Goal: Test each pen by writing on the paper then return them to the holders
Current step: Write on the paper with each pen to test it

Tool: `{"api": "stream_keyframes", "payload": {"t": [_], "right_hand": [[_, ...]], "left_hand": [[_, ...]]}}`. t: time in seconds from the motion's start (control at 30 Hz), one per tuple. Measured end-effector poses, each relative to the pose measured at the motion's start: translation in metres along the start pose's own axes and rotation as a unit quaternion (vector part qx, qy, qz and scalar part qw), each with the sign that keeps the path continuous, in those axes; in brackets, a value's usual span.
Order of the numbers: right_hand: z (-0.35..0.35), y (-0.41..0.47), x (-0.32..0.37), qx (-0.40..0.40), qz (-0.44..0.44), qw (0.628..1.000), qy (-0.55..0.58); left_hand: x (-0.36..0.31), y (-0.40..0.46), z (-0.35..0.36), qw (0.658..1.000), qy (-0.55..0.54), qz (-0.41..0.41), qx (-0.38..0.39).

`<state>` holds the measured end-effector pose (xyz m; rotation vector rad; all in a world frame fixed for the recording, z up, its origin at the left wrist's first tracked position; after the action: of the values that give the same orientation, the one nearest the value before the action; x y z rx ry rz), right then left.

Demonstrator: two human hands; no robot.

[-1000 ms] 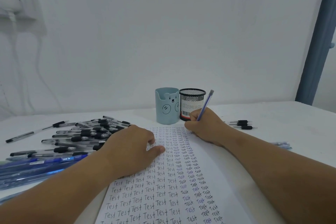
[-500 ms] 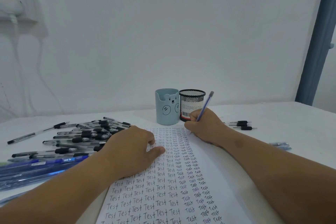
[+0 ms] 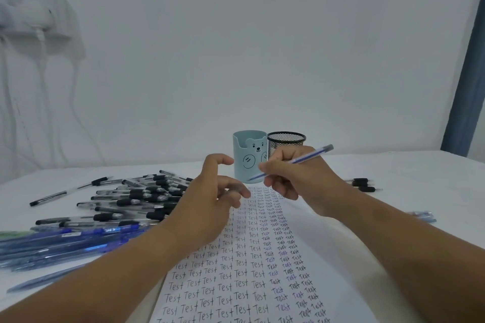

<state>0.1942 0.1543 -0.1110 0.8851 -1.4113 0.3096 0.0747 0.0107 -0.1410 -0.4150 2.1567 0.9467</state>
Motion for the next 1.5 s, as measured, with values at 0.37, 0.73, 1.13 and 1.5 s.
{"api": "stream_keyframes", "payload": {"t": [0.37,0.73,1.13,1.5], "right_hand": [[0.011,-0.01,-0.005,0.052,-0.008,0.997,-0.049],[0.017,-0.017,-0.01,0.052,-0.007,0.998,-0.018],[0.0,-0.004,0.003,-0.017,0.014,0.998,-0.052],[-0.127,-0.019,0.005,-0.006,-0.053,0.86,-0.507]], "left_hand": [[-0.009,-0.003,0.002,0.999,-0.04,-0.019,-0.02],[-0.014,-0.007,-0.002,0.991,-0.095,-0.028,-0.094],[-0.028,-0.006,0.017,0.993,-0.09,-0.017,-0.075],[-0.013,-0.017,0.017,0.961,0.216,0.041,0.168]]}}
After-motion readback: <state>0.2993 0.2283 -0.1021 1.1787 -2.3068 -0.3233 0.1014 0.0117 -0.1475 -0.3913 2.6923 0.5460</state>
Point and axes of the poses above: each hand's wrist, its own y-axis towards the middle knuckle, its own z-axis out of the palm, x = y × z, the point moved 3 cm from there along y, towards the middle knuckle, and after that the axes turned 11 degrees about -x, right-handed, at the moved point
